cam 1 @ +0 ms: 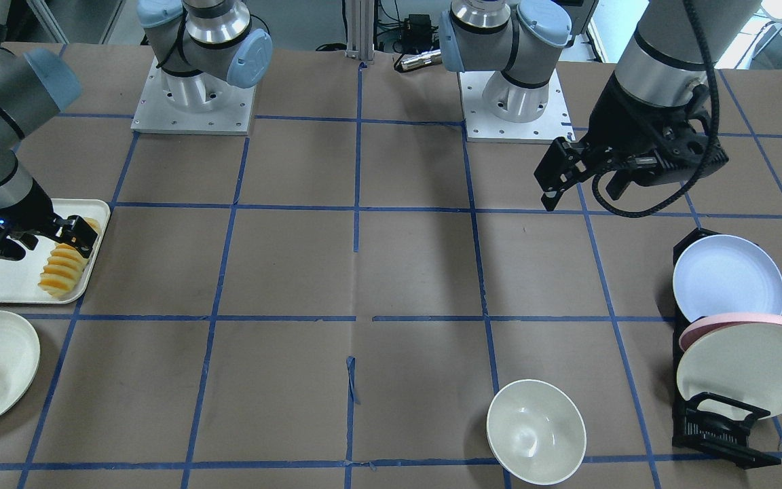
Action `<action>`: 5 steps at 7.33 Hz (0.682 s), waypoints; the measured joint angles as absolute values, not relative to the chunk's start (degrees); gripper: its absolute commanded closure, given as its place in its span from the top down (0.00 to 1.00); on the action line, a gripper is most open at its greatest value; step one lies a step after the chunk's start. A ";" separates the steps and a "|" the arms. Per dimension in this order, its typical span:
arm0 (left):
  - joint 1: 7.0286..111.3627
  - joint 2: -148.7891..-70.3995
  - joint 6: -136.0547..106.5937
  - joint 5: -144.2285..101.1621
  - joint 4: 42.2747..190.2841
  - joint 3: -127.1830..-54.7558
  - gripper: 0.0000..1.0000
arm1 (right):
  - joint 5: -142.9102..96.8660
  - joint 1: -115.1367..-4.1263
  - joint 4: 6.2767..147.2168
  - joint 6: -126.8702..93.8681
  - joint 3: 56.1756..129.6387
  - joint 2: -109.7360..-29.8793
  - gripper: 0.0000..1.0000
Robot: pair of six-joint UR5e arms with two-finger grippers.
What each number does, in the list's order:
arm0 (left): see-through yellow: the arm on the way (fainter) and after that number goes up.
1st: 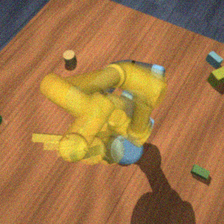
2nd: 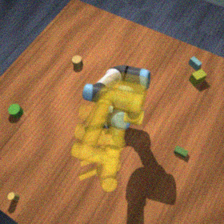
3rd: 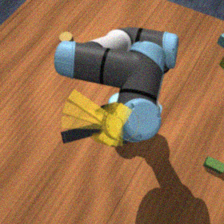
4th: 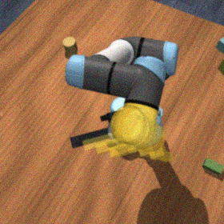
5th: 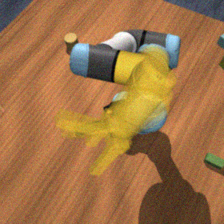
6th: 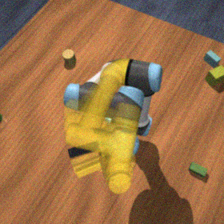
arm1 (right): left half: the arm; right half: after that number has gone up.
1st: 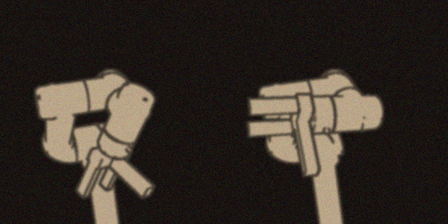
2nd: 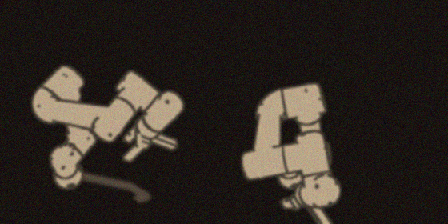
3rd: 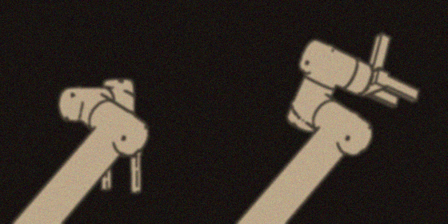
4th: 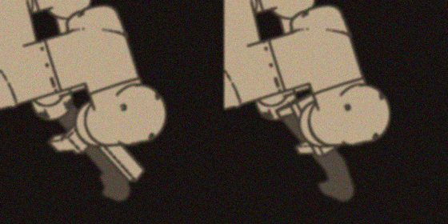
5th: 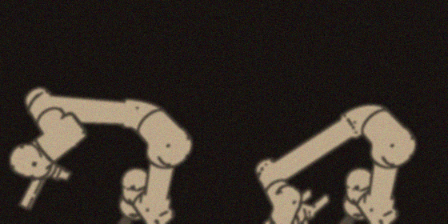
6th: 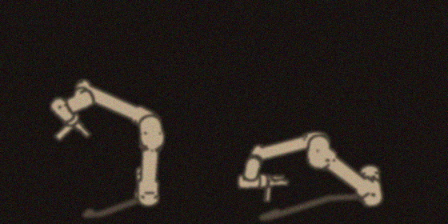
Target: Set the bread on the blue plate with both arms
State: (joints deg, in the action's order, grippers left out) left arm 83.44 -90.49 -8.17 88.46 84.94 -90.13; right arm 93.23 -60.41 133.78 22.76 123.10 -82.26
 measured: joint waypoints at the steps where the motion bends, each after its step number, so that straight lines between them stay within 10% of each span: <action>1: 80.23 -90.07 -7.98 88.48 84.95 -90.15 1.00 | 93.21 -59.95 134.99 23.45 123.63 -81.46 1.00; 5: 58.68 -90.09 -4.27 88.48 85.35 -91.98 1.00 | 92.99 -58.13 135.92 25.62 123.92 -79.29 1.00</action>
